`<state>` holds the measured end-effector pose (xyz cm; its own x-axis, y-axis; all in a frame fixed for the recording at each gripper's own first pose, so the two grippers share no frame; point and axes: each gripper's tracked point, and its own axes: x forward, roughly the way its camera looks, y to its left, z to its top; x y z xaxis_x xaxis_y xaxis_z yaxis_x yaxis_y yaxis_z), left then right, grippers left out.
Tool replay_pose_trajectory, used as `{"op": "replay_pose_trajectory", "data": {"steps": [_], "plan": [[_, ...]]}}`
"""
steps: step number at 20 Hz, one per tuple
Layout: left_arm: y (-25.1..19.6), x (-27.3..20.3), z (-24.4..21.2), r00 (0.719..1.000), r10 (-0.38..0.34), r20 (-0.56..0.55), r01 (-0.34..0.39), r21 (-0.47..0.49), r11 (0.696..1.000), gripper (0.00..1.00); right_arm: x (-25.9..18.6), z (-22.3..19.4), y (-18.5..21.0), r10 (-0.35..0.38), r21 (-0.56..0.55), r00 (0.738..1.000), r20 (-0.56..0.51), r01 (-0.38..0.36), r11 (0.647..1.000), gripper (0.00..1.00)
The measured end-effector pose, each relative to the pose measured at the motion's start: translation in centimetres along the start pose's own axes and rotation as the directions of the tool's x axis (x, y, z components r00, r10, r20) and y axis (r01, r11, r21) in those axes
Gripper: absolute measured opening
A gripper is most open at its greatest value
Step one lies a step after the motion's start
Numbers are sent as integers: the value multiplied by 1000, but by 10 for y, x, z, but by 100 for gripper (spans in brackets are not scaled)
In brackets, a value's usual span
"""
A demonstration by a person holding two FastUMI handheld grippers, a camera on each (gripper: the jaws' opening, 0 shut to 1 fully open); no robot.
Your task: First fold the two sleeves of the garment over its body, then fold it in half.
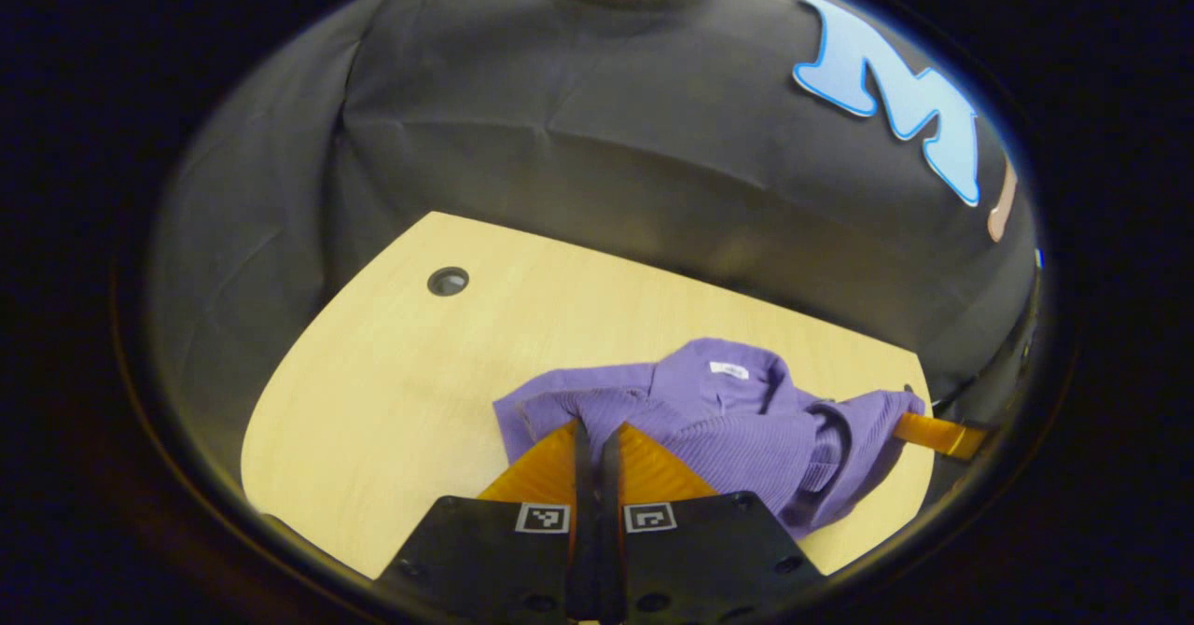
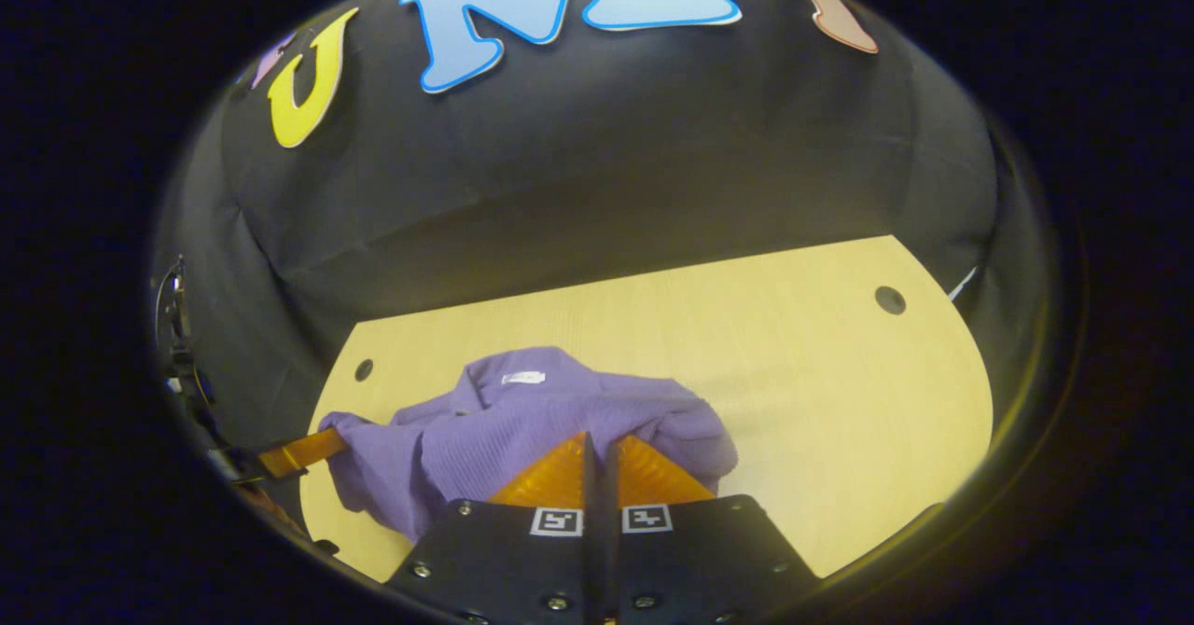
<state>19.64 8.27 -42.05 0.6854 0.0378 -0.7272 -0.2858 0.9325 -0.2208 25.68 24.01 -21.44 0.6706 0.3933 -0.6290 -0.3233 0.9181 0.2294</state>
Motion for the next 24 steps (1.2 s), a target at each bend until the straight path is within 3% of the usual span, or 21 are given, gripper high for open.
{"op": "replay_pose_trajectory", "data": {"steps": [5, 11, 24], "plan": [[-4, 56, 25, 1000, -1, 21, 1, -7, 1000, 7, 50, 17, -10, -26, 33, 999, 20, 26, 999, 0], [-7, 109, 10, 1000, 11, -3, -11, 35, 999, 7, 98, 6, -26, -52, 54, 999, 3, 51, 997, 1], [-1, 145, -12, 1000, 25, -19, -23, 55, 998, 7, 139, -26, -34, -47, 62, 998, -35, 49, 997, 1]]}}
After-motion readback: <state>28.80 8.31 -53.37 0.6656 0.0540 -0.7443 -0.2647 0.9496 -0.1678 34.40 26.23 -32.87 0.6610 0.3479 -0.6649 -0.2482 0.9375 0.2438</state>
